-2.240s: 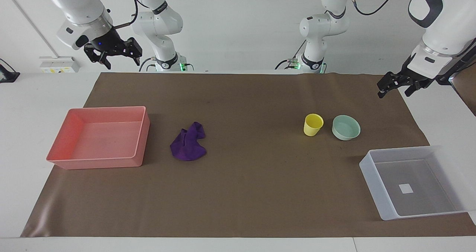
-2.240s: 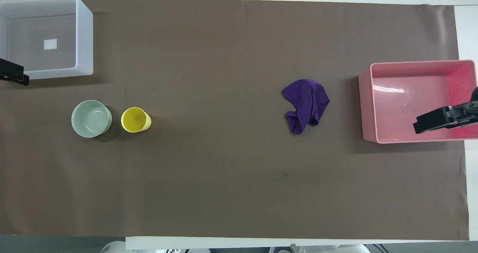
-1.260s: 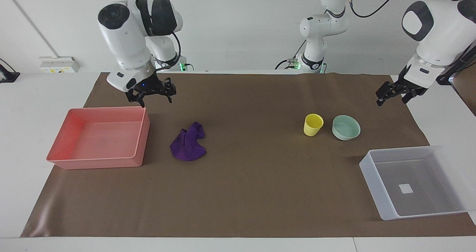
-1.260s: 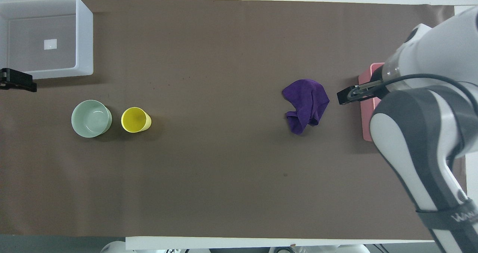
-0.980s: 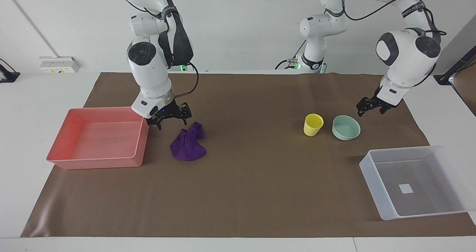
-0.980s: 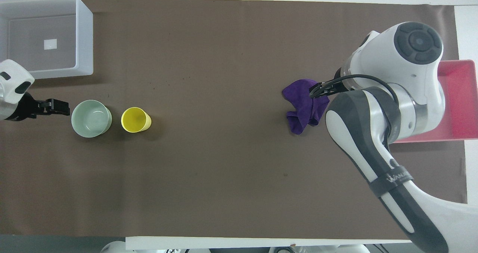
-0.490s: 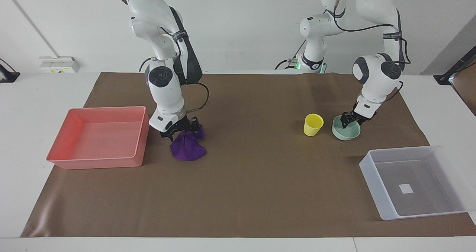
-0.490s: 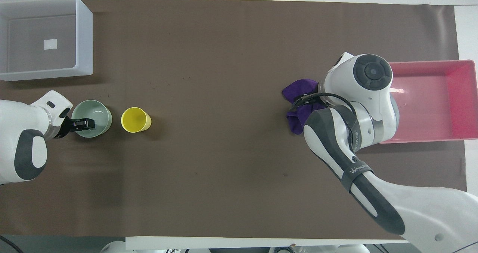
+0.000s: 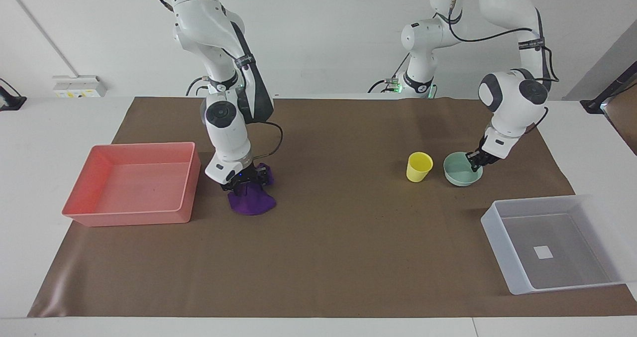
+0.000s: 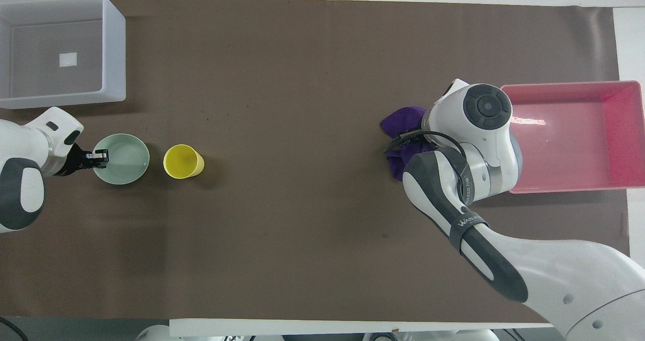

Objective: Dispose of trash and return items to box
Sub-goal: 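Carry the bowl into the white box while the right gripper lifts the cloth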

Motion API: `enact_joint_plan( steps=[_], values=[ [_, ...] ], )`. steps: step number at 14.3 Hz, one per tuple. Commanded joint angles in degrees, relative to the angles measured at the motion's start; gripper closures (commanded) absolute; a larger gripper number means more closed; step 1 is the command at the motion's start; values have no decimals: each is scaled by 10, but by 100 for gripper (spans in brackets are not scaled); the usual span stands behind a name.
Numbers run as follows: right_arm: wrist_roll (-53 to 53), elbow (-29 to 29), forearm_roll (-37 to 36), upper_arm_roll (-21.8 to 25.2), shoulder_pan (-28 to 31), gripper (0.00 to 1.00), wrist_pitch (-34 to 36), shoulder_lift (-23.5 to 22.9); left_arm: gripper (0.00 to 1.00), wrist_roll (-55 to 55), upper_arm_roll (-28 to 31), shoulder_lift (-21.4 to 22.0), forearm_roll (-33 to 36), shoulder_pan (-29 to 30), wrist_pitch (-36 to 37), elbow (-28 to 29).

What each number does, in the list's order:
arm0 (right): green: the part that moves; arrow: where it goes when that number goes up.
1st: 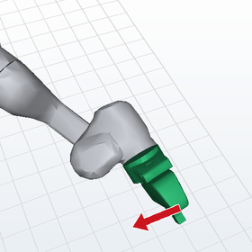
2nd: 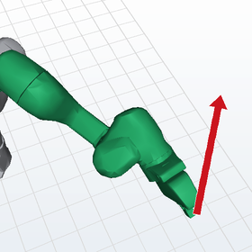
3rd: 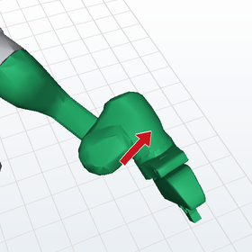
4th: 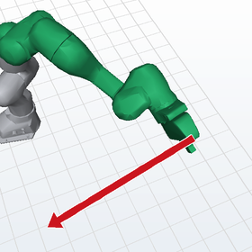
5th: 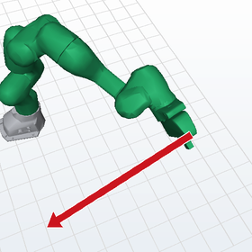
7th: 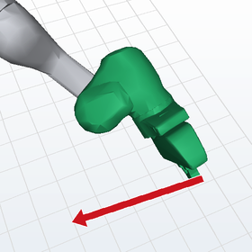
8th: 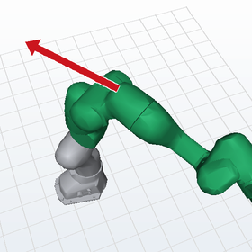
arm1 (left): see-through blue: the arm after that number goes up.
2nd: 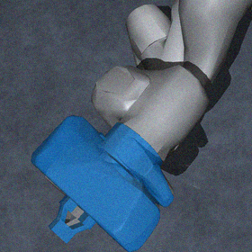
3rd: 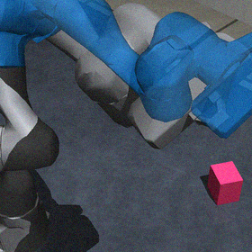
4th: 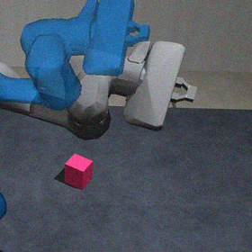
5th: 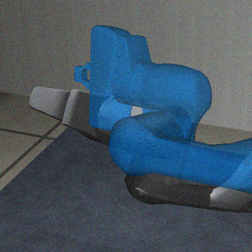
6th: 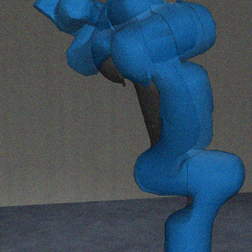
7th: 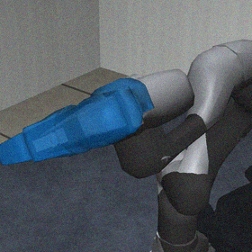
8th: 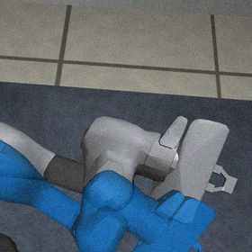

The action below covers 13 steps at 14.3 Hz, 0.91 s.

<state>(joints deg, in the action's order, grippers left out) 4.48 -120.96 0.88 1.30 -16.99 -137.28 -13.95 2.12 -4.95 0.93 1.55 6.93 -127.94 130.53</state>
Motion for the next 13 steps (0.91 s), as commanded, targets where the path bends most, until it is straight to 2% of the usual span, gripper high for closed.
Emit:
enact_joint_plan(
  steps=[1, 3, 5, 7, 8, 10, 11, 13],
  values=[
    [12, -9, 3, 1, -1, 88, -2, 6, 100, 11, -2, -18, -1, 2, 207, -207],
    [26, -5, 3, 1, 0, 99, 3, 9, 100, 14, -1, -103, 0, 4, 265, -359],
    [27, 8, 3, 1, 6, 100, 39, 29, 100, 12, 1, -160, 2, 9, 238, -403],
    [22, 35, 2, 2, 18, 100, 107, 60, 100, 12, 1, -216, -15, 59, 123, -410],
    [20, 48, 2, 2, 28, 100, 141, 80, 100, 13, 1, -270, -26, 63, 92, -462],
    [6, 61, -6, 4, 41, 100, 191, 119, 100, 14, 1, -395, -28, 58, 91, -621],
    [-23, 62, -8, 5, 52, 100, 214, 139, 100, 14, 1, -428, -27, 59, 80, -647],
    [-80, 62, -8, 6, 100, 100, 246, 171, 100, 13, 2, -429, -19, 63, 29, -611]
  ],
)
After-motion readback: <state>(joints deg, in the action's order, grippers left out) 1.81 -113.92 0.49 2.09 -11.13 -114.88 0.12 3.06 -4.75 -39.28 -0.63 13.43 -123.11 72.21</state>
